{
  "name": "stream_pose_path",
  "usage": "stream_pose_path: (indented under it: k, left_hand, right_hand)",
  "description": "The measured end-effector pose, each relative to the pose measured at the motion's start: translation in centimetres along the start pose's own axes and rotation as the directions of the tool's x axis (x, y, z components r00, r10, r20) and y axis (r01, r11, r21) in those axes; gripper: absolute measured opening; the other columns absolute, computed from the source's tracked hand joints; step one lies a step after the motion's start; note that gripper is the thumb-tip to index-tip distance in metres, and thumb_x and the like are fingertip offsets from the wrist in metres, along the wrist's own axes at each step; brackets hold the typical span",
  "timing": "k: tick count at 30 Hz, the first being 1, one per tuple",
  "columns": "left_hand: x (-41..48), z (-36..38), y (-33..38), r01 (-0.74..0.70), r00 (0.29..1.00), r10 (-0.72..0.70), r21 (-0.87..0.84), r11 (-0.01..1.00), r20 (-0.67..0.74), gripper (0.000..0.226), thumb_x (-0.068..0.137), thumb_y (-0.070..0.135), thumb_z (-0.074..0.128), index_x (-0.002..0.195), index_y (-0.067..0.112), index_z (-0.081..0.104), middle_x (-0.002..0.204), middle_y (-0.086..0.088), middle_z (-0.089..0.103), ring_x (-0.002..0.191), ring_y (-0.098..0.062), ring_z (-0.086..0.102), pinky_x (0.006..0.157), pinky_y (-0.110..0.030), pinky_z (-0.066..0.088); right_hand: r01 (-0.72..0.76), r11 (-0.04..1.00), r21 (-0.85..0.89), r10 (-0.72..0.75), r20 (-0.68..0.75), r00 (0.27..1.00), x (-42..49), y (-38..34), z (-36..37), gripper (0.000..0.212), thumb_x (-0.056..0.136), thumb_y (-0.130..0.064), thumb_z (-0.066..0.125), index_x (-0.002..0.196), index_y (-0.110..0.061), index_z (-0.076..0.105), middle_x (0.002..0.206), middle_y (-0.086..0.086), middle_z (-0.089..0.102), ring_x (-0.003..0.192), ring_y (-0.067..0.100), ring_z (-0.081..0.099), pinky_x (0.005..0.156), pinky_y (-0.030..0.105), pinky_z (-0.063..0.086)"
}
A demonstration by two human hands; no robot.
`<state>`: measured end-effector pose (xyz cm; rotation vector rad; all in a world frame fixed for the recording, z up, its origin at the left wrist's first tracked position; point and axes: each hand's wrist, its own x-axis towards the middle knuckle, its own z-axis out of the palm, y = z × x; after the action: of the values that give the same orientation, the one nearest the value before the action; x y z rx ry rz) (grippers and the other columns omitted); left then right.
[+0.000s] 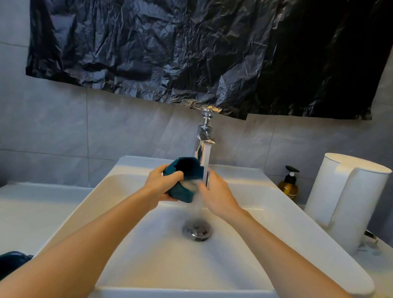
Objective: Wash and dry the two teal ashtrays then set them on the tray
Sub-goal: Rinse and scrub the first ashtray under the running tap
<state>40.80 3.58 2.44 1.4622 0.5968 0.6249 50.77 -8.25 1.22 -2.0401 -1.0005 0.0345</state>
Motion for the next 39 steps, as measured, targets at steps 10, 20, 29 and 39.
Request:
stream_pose_path:
  k: [10, 20, 29, 39]
  left_hand:
    - [0.3, -0.9, 0.4, -0.091, 0.994, 0.098, 0.159, 0.983, -0.040, 0.038, 0.088, 0.020, 0.061, 0.124, 0.029, 0.056, 0.117, -0.006, 0.057, 0.101, -0.029, 0.059, 0.064, -0.038, 0.060]
    - [0.5, 0.1, -0.7, 0.018, 0.999, -0.021, 0.070, 0.997, 0.042, 0.048, 0.085, 0.024, 0.068, 0.127, 0.011, 0.048, 0.119, -0.013, 0.059, 0.101, -0.026, 0.062, 0.069, -0.031, 0.058]
    - [0.8, -0.3, -0.5, -0.014, 0.998, 0.019, 0.085, 0.996, -0.064, 0.026, 0.089, 0.020, 0.061, 0.112, 0.009, 0.063, 0.101, -0.010, 0.065, 0.085, -0.020, 0.060, 0.061, -0.025, 0.053]
    - [0.3, 0.9, -0.7, 0.019, 0.995, -0.012, -0.070, 0.997, 0.101, 0.040, 0.083, 0.018, 0.070, 0.118, 0.012, 0.051, 0.112, -0.013, 0.061, 0.096, -0.024, 0.063, 0.064, -0.033, 0.059]
  right_hand:
    - [0.647, 0.514, -0.563, -0.548, 0.365, 0.753, -2.0, -0.1, -1.2, 0.045, 0.084, -0.002, 0.056, 0.124, -0.023, 0.057, 0.121, 0.004, 0.063, 0.119, 0.029, 0.047, 0.098, 0.038, 0.043]
    - [0.549, 0.581, -0.601, -0.489, 0.282, 0.825, -2.1, -0.7, -0.7, 0.020, 0.094, -0.021, 0.054, 0.105, -0.011, 0.068, 0.101, 0.009, 0.070, 0.091, 0.028, 0.063, 0.073, 0.028, 0.042]
    - [0.583, 0.411, -0.701, -0.463, 0.391, 0.796, -2.0, -0.9, -1.1, 0.024, 0.096, -0.026, 0.052, 0.108, -0.010, 0.066, 0.105, 0.013, 0.067, 0.101, 0.031, 0.060, 0.080, 0.037, 0.048]
    - [0.497, 0.720, -0.484, -0.532, 0.074, 0.843, -2.0, -1.9, 0.2, 0.020, 0.091, -0.020, 0.061, 0.108, -0.012, 0.068, 0.100, 0.009, 0.072, 0.087, 0.028, 0.064, 0.072, 0.030, 0.044]
